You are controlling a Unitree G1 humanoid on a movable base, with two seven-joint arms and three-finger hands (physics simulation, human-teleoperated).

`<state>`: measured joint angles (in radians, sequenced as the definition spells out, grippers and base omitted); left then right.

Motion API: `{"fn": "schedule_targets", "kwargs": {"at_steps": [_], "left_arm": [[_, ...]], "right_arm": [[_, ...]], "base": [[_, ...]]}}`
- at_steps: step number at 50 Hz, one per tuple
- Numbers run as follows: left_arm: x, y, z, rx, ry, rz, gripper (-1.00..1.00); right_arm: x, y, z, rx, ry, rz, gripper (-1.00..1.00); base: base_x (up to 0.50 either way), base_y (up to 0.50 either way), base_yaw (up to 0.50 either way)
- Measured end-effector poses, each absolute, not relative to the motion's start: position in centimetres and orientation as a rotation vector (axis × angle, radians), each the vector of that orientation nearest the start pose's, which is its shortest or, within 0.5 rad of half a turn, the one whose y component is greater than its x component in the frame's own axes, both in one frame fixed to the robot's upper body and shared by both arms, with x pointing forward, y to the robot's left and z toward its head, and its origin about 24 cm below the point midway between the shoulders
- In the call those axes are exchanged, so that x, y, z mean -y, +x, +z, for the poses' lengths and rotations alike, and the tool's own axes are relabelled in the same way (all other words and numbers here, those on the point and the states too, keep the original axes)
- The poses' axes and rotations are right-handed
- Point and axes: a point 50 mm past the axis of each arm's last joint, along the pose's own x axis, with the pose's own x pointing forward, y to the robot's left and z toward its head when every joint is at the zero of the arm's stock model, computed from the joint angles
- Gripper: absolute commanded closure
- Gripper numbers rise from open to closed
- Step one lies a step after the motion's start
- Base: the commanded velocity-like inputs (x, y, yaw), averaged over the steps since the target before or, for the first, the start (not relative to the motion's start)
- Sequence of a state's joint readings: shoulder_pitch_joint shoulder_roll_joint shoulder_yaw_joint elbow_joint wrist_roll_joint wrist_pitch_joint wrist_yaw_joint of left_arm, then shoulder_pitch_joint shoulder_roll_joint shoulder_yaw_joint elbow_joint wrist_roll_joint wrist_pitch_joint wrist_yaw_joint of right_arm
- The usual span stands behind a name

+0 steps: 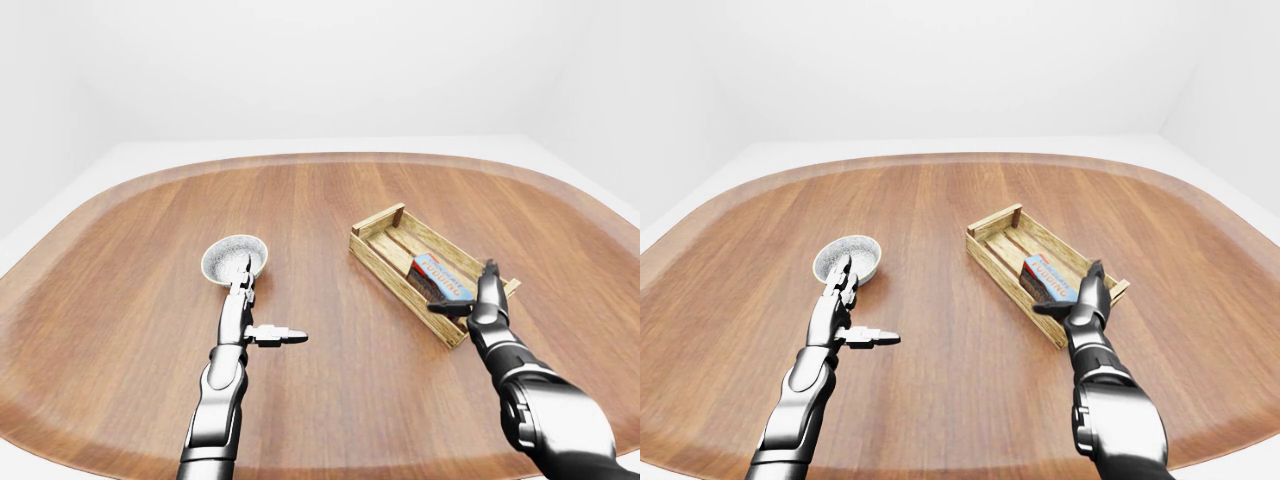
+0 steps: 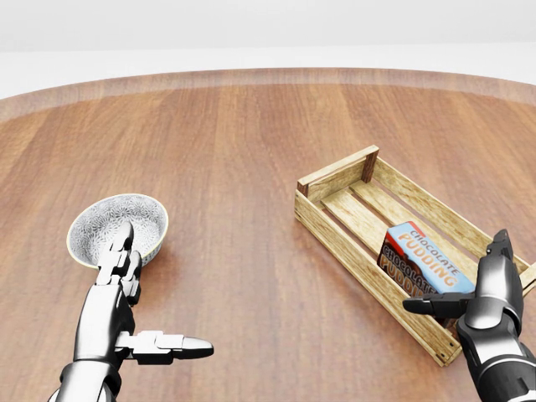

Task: Pick up the chocolate pudding and put it in the tray.

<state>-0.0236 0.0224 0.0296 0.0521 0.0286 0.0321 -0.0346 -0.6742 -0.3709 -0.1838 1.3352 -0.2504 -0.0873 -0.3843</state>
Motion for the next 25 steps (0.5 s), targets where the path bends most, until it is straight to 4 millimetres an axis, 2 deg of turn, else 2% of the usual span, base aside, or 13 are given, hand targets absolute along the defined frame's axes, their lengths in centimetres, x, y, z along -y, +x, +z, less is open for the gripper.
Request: {"fn": "schedule_targets", "kwargs": {"at_steps": [15,25], "left_arm": [[-15.7,25.8,3.2,-0.063,0.049,-0.010,-1.00],[-15.8,25.8,3.2,-0.064,0.049,-0.010,-1.00]], "right_arm": [[28.8,32.5,1.0,-0.444,-0.486,-0.557,-1.00],[28.5,33.8,2.5,-0.399,-0.384,-0.519,-1.00]], "base": [[0.00,0.00,0.00],[0.00,0.00,0.00]]}}
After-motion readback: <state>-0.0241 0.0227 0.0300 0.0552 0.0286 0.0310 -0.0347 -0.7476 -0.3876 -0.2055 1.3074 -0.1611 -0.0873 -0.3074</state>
